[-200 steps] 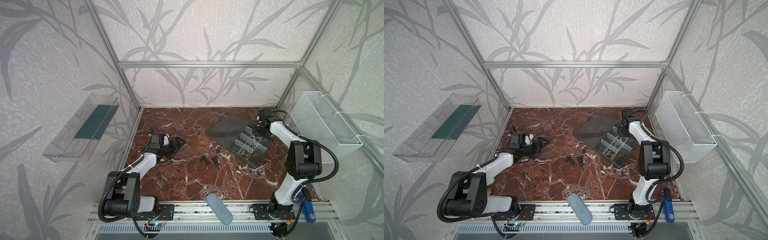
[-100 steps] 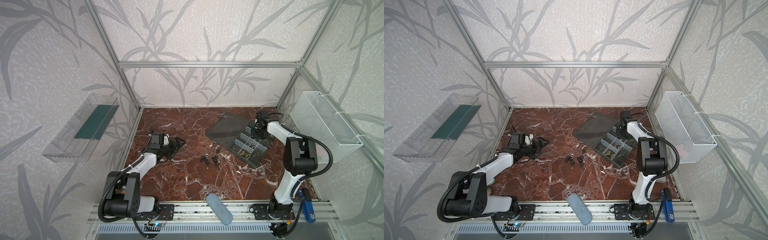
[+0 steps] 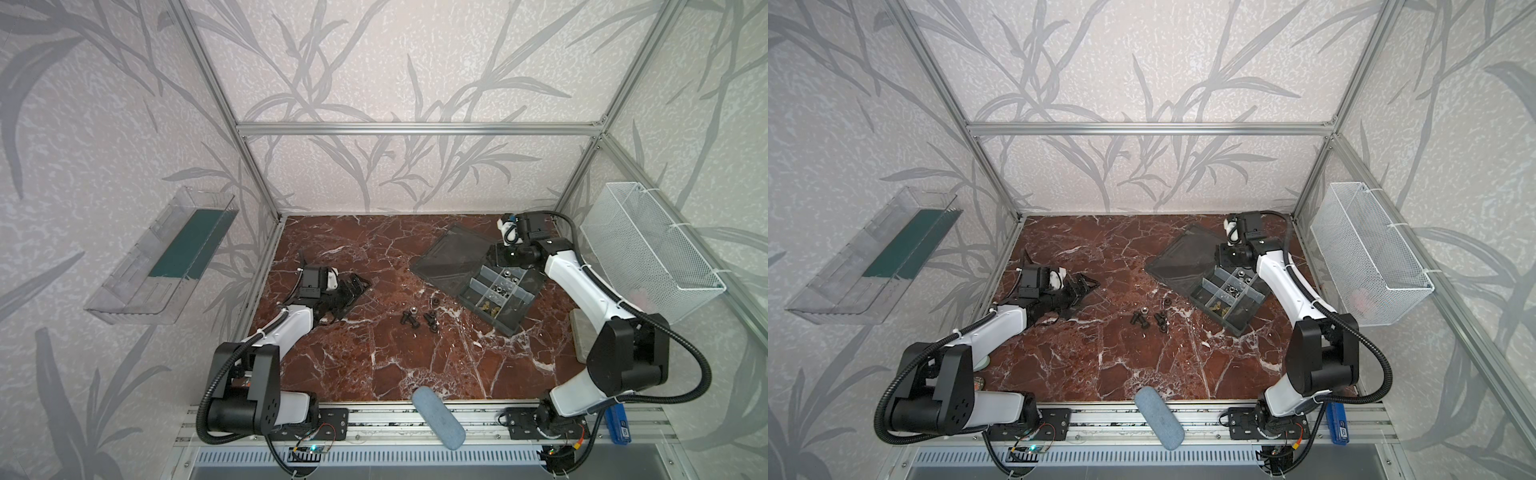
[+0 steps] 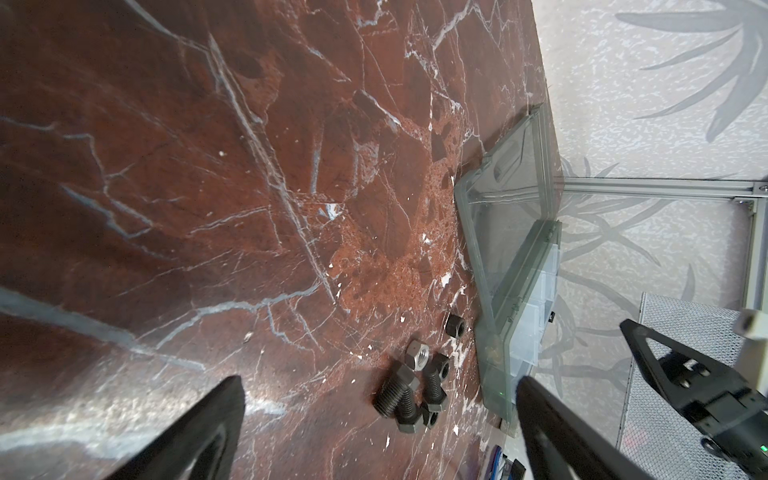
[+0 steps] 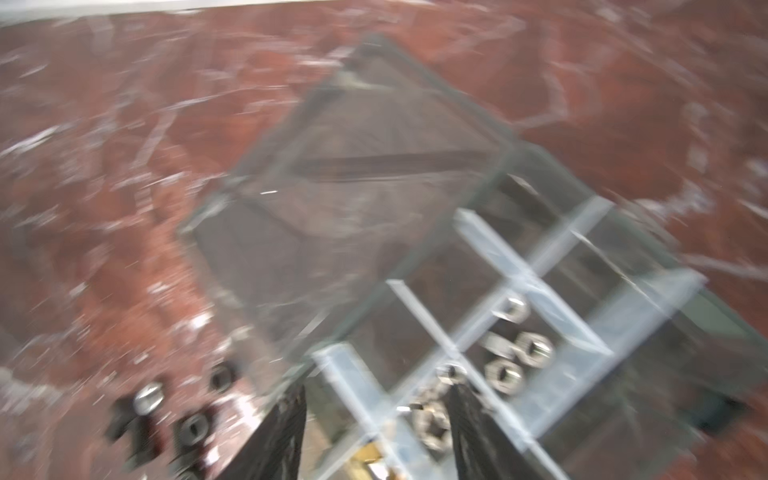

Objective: Sort the screws and nuts into containers
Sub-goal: 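Move the right gripper back over the pile toward another silver hex nut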

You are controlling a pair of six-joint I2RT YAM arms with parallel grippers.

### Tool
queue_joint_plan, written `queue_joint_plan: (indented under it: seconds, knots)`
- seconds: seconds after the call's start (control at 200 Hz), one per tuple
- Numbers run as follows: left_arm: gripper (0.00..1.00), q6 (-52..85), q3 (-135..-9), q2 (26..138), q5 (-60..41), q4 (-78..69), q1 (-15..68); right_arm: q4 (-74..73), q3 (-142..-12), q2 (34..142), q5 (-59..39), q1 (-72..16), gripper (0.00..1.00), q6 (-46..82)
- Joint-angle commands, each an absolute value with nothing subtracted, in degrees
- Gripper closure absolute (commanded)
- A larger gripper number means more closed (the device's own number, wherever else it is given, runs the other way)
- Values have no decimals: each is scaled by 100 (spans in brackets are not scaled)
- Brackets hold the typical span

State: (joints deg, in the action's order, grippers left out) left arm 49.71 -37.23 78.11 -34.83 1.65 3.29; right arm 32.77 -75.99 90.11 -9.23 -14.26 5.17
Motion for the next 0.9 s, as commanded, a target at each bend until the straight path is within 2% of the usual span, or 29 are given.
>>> queue_joint_plan:
  seconds: [0.0,0.115,0.325,0.505,0.895]
  knots:
    - [1,4979,-3733,7804,-3523,155,308,3699,-7710,9227,-902,-2339,42,220]
    - [0,4965,-3745,7802,-3530,169,312,3819,-7893,9658,-686,-3075,42,306]
    - [0,4966,-3727,7730,-3555,183,308,3948,-8293,10641,-594,-3833,42,480]
    - [1,4948,-3692,7655,-3533,202,303,3829,-8394,11178,-637,-4106,42,639]
    - [1,4942,-3626,7672,-3582,124,295,3600,-8447,11594,-611,-4433,42,843]
